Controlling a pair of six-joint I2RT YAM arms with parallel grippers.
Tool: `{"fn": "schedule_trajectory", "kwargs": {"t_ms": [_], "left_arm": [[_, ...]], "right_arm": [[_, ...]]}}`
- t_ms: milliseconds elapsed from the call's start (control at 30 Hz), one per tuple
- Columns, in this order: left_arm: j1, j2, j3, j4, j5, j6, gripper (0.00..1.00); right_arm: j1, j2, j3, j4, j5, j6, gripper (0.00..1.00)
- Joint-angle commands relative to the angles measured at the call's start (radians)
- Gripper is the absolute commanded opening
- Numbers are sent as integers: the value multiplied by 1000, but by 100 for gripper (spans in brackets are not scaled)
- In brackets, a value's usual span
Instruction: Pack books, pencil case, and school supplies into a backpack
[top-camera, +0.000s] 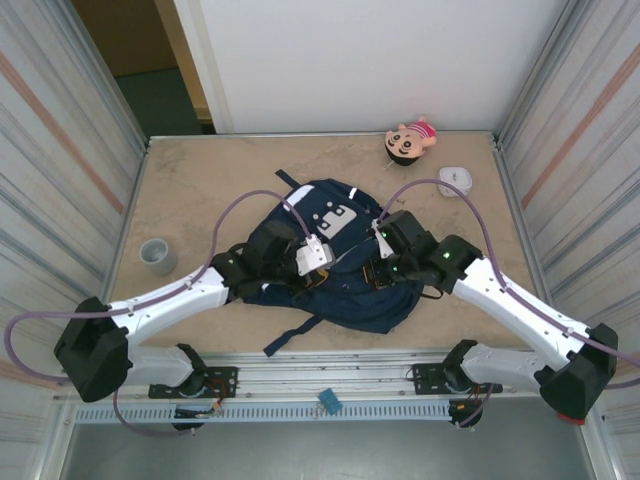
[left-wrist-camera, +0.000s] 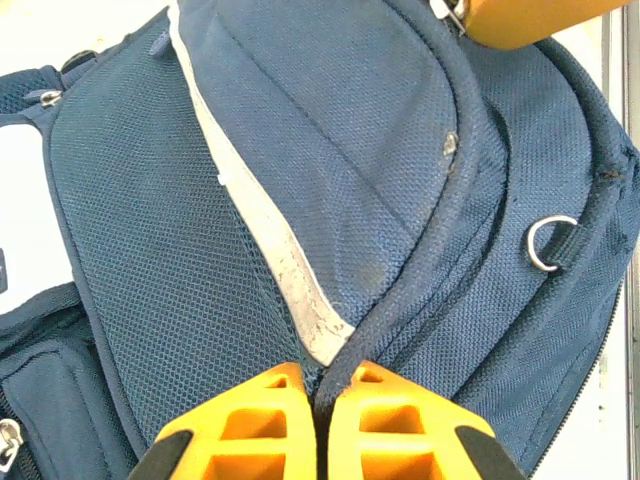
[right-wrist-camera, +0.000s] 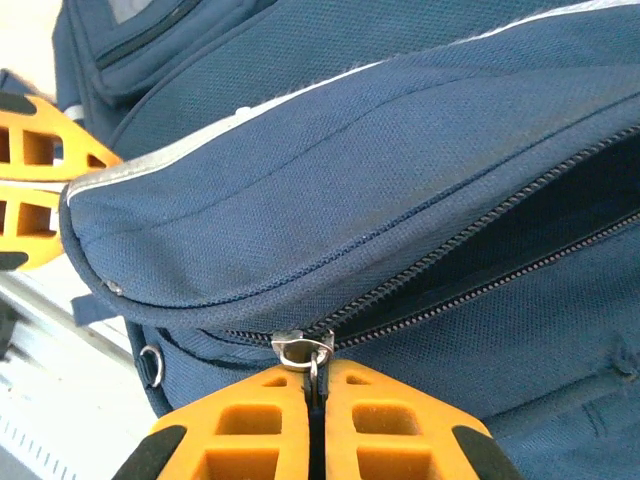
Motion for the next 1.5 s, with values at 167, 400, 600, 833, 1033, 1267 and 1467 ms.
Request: {"fn": "schedule_trajectory", "kwargs": {"t_ms": [167,400,600,833,1033,1267,1467], "left_arm": [[46,-106,-73,-75,-11,29,11],[-47,-98,-9,12,51,-30,51],[-115,17,79,23,53,-15,53],[-110,24,49,12,-2,28,4],[-56,-100,-51,-91,18,141,2],[-5,-267,-155,-158,-67,197,7],[77,-236,-99,-282,-465,80,14]], "right_arm": [[-41,-2,-15,4,-232,-72,0],[17,2,-25,77,-301,-39,0],[34,0,-25,85,-328,-39,0],[-66,-57,-68,71,-343,-52,0],[-317,-106,-141,80,-396,-113,0],[-354,3,-104,116,-493,-192,0],[-200,17,-141,280,-493,-72,0]]}}
